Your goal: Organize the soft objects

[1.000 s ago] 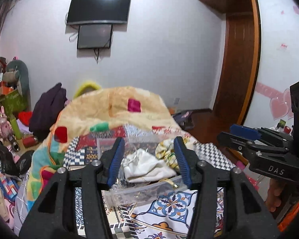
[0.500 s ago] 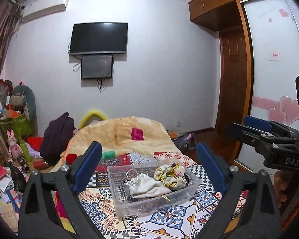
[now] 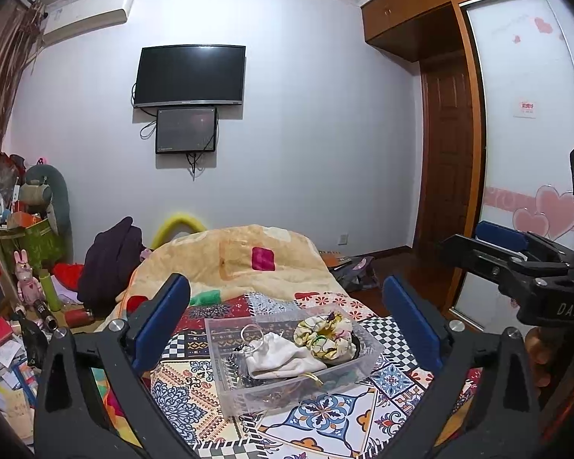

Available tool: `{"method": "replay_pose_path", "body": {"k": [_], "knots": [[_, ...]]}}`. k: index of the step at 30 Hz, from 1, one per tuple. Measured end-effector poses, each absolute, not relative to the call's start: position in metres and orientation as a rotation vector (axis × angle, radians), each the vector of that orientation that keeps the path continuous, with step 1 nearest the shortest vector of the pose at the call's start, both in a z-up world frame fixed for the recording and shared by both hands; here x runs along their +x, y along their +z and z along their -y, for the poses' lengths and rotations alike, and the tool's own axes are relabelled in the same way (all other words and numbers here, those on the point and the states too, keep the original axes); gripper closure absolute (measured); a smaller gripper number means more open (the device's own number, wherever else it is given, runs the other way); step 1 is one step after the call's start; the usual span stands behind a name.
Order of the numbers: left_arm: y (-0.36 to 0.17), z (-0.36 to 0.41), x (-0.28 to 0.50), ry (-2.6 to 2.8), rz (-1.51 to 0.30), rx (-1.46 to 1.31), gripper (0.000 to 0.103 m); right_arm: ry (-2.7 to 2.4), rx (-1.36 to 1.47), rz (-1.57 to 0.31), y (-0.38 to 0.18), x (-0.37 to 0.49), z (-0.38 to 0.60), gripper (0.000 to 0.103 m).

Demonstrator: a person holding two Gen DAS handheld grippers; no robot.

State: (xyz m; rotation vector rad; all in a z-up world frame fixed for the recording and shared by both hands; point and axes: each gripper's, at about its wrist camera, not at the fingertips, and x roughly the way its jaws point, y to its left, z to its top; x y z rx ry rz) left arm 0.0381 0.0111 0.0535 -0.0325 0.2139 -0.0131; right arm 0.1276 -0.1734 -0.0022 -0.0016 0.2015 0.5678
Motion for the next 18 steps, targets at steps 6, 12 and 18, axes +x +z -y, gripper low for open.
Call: {"method": "replay_pose_path", "body": {"k": [6, 12, 18], "knots": [[0.0531, -0.011, 0.0381, -0.013, -0.215, -0.03, 0.001, 0.567, 0.01, -0.205, -0.001, 0.127, 0.1767, 0.004], [0.0541, -0.0124, 0.0361, -0.015, -0.217, -0.039, 0.001, 0.567, 0.01, -0.202, -0.0014, 0.1251, 0.1793, 0.004], [0.052, -0.0143, 0.0352, -0.013, -0.219, -0.044, 0.0, 0.567, 0.009, -0.201, -0.0003, 0.124, 0.1793, 0.004]]}}
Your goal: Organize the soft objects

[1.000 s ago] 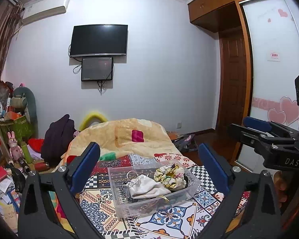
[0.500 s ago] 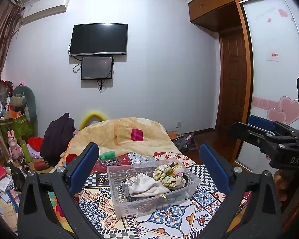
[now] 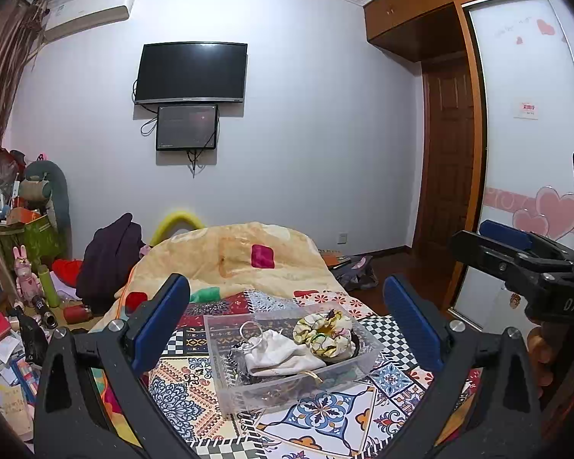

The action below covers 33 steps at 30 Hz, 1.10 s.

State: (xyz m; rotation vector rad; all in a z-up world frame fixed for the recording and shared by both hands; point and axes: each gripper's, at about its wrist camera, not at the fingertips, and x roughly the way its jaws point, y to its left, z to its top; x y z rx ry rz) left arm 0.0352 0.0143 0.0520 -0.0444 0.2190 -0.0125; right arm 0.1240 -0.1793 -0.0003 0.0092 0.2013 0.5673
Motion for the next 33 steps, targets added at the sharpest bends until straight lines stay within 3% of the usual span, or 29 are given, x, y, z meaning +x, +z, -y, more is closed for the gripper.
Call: {"method": "replay_pose_path", "body": {"k": [33], "knots": [[0.046, -0.017, 0.04, -0.03, -0.252, -0.069, 0.0, 0.553, -0.017, -0.213, -0.0061, 0.1247, 0.1736, 0.0]]}}
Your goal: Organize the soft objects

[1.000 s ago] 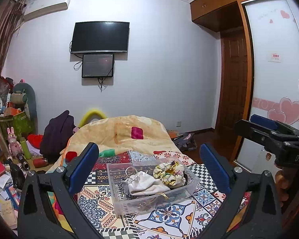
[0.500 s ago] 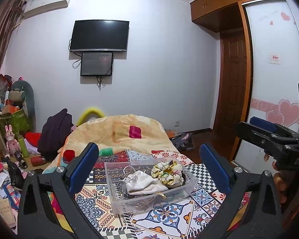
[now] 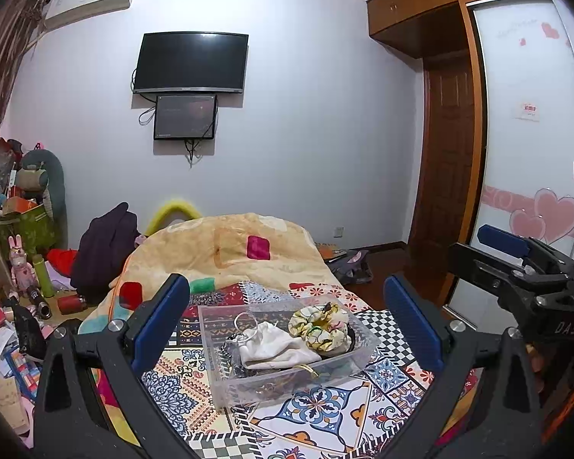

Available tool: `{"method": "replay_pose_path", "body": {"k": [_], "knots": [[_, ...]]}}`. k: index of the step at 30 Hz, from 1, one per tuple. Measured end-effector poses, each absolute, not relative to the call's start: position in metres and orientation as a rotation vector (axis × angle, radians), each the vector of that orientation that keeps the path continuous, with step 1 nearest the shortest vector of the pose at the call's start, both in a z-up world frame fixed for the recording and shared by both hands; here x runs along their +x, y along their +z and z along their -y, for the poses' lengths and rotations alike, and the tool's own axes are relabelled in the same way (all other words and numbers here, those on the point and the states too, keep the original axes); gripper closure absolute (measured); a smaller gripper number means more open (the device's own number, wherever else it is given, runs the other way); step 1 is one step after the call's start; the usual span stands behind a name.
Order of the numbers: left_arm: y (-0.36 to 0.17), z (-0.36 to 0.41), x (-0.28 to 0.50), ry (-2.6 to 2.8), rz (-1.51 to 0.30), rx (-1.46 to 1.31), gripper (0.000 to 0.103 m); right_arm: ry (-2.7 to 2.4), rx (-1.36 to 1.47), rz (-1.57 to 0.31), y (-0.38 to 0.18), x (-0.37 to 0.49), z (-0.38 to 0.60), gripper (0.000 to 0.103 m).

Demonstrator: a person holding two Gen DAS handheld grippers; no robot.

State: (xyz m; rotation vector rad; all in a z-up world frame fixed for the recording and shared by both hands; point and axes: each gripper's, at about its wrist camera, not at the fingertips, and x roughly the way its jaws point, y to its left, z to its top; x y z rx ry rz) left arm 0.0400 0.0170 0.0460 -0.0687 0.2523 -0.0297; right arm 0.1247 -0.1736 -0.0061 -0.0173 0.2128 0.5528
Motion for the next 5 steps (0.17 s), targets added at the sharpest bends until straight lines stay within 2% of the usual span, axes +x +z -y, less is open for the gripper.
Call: {"method": "replay_pose_path", "body": {"k": [5], "knots": [[0.0449, -0.0164, 0.0381, -0.033, -0.26, -0.064, 0.0, 0.55, -0.021, -0.222, -0.0084, 0.125, 0.1736, 0.0]]}}
